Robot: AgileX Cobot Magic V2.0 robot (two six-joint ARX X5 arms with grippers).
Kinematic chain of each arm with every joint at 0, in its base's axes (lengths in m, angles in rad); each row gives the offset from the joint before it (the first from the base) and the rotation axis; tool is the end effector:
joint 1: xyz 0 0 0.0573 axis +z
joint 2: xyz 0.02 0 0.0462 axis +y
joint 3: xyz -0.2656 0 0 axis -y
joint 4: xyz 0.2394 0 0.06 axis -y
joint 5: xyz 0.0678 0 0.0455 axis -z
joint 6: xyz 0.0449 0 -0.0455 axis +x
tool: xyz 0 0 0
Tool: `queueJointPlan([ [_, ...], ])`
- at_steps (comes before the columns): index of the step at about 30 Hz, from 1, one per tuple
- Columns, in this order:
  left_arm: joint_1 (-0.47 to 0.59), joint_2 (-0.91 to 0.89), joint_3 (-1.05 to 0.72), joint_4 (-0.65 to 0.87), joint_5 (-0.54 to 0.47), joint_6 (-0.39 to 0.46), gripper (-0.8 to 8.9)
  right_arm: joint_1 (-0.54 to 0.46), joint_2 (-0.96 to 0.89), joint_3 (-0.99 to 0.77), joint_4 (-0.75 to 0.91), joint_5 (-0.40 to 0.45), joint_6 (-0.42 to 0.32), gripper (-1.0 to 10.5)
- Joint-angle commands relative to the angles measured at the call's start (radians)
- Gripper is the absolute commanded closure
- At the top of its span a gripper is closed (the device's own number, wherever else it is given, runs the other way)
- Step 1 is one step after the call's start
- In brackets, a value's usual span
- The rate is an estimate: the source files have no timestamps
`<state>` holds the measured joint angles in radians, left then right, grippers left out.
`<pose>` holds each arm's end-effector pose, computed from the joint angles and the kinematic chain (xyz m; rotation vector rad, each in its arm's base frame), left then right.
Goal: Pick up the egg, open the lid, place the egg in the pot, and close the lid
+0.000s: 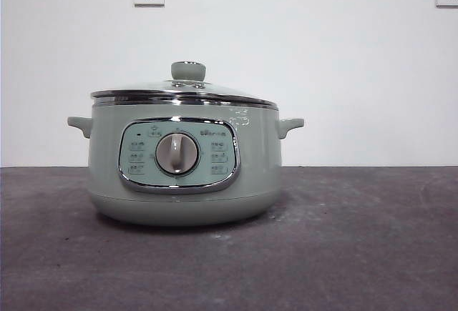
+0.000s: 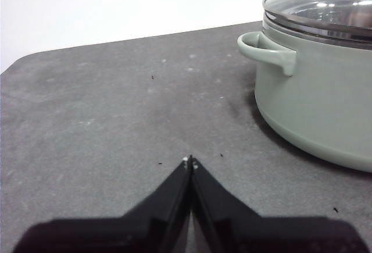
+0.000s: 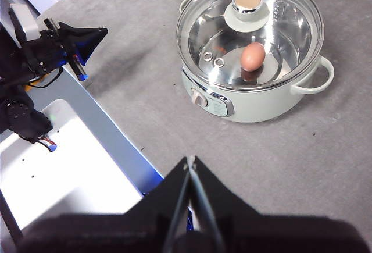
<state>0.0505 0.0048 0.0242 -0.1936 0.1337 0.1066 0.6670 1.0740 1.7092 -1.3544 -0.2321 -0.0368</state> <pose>0.1034 -0.0008 0.1499 0.0902 0.1689 -0.0921 0.0992 0.0913 0.4539 -0.1932 0.7101 0.8726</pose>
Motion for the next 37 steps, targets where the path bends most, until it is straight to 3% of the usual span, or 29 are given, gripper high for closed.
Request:
queueJointPlan([
  [1, 0.003, -0.003, -0.013, -0.003, -0.002, -0.01, 8.17, 0.002, -0.002, 0.0, -0.016, 0.002, 0.009, 9.5],
  [14, 0.003, -0.003, -0.013, -0.003, -0.002, -0.01, 8.17, 0.002, -0.002, 0.0, -0.016, 0.002, 0.007, 9.5],
  [16, 0.003, -0.003, -0.013, -0.003, -0.002, -0.01, 8.17, -0.006, -0.002, 0.0, -0.011, 0.004, -0.058, 9.5],
  [19, 0.003, -0.003, -0.013, -0.003, -0.001, -0.01, 8.16, -0.076, -0.018, -0.005, 0.047, 0.002, -0.111, 9.5],
  [21, 0.003, -0.003, -0.013, -0.003, -0.002, -0.01, 8.17, -0.149, -0.048, -0.036, 0.137, -0.016, -0.1, 9.5],
  [25, 0.003, -0.003, -0.013, -0.003, -0.001, -0.01, 8.17, -0.278, -0.161, -0.208, 0.345, -0.177, -0.065, 9.5],
  [27, 0.003, -0.003, -0.013, -0.003, -0.002, -0.01, 8.17, -0.335, -0.241, -0.344, 0.466, -0.213, -0.057, 9.5],
  [37, 0.003, -0.003, -0.013, -0.003, -0.001, -0.01, 8.17, -0.513, -0.631, -0.985, 0.975, -0.204, -0.058, 9.5],
])
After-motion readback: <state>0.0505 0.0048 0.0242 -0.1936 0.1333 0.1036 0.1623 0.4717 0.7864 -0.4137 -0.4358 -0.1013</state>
